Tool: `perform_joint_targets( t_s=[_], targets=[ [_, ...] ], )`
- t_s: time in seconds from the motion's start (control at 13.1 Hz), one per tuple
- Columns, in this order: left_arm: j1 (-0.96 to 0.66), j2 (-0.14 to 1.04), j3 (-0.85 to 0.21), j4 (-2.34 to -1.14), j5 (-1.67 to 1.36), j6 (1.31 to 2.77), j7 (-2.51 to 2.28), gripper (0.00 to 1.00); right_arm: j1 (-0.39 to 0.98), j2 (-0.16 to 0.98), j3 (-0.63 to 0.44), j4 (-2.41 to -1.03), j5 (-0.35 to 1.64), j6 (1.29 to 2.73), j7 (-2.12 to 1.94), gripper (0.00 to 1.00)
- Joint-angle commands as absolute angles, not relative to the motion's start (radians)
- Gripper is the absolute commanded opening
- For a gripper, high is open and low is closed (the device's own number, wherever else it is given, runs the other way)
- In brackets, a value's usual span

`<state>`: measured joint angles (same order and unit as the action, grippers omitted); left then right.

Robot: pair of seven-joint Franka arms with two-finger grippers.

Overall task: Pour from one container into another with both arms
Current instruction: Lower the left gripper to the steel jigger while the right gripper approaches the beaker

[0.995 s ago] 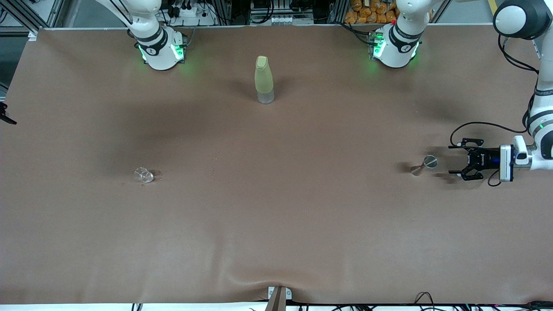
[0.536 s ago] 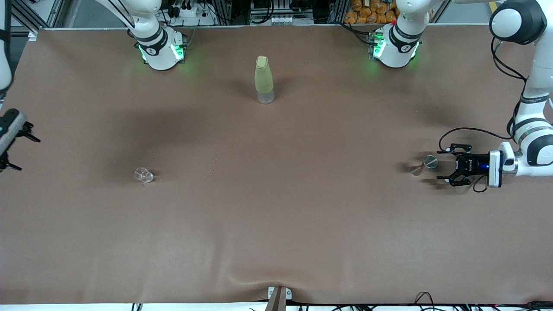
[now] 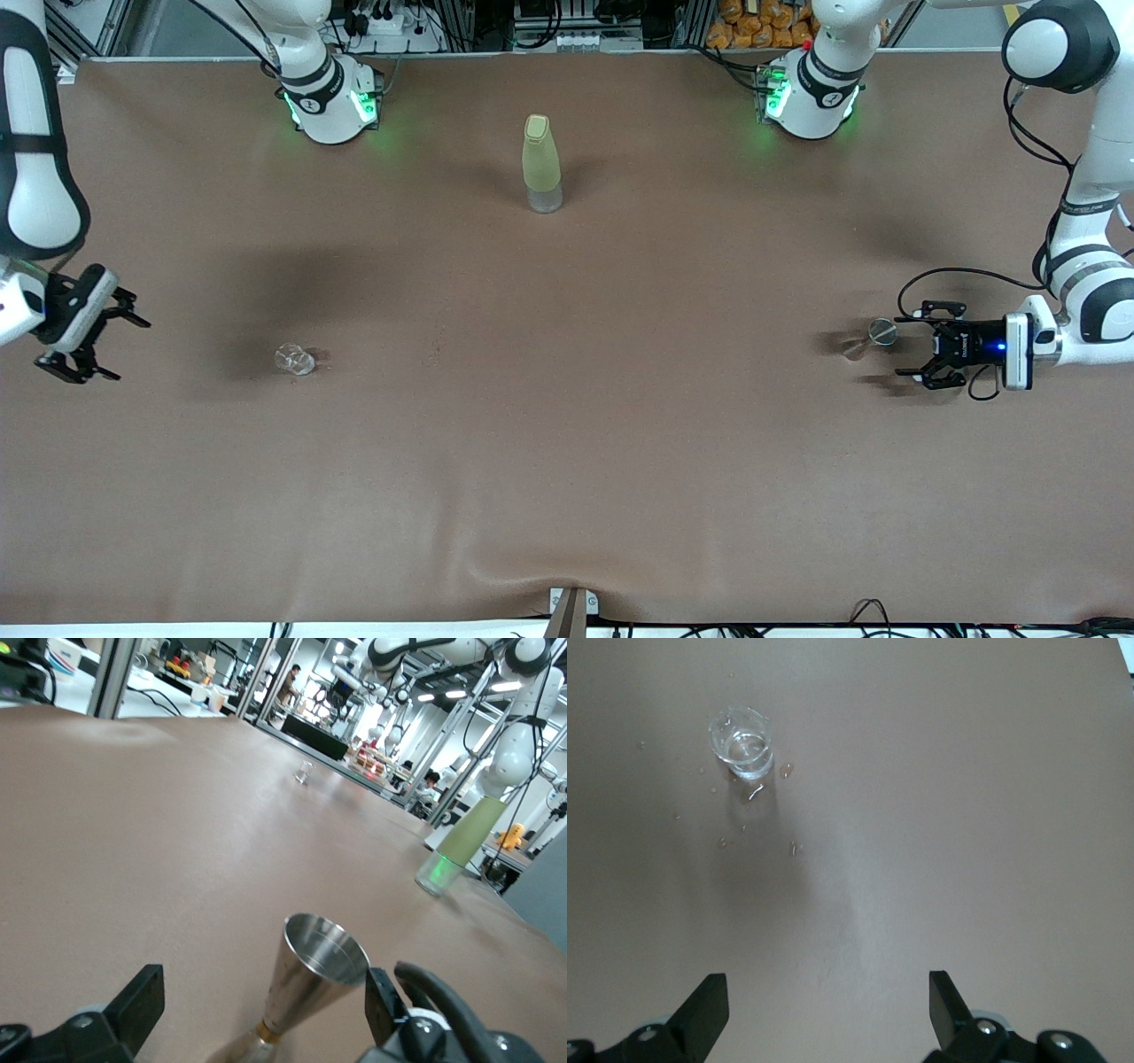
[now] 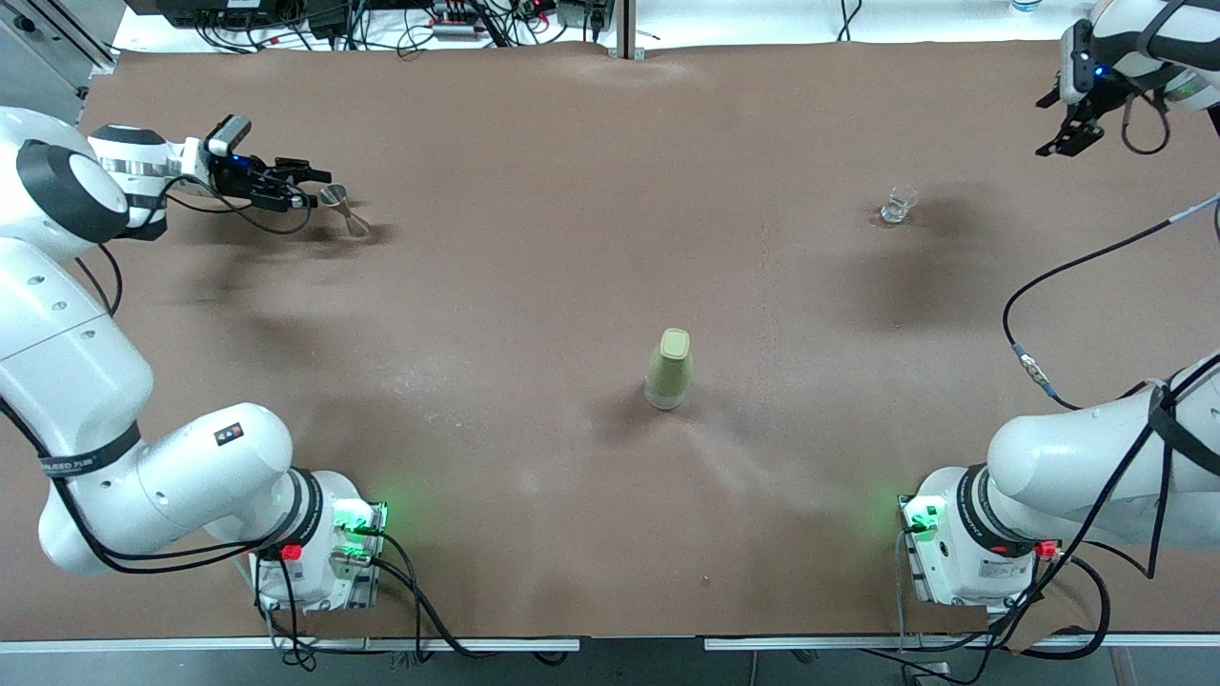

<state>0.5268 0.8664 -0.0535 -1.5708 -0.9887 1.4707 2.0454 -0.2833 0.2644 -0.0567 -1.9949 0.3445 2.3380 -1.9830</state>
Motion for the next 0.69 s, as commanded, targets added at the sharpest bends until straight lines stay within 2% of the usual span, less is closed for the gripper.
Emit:
perform_joint_targets(
  t_s=[0.0,0.31,0.61],
  targets=[
    [0.538,0.865,-0.063,-1.553,-1.017,1.438,2.062,1.00,-0.291,0.337,-0.067,-1.994,0.502,2.368,-2.147,1.00],
    [0.538,0.856,-0.080,-1.546,-1.015,1.411,2.276,1.00,-0.291,0.432,-0.092,-1.996,0.815,2.353,-2.461,1.00],
    [0.543,0.862,-0.078,-1.546,-1.011,1.411,2.335,1.00,-0.291,0.524,-0.126,-2.000,1.086,2.212,-2.705,1.00]
  ],
)
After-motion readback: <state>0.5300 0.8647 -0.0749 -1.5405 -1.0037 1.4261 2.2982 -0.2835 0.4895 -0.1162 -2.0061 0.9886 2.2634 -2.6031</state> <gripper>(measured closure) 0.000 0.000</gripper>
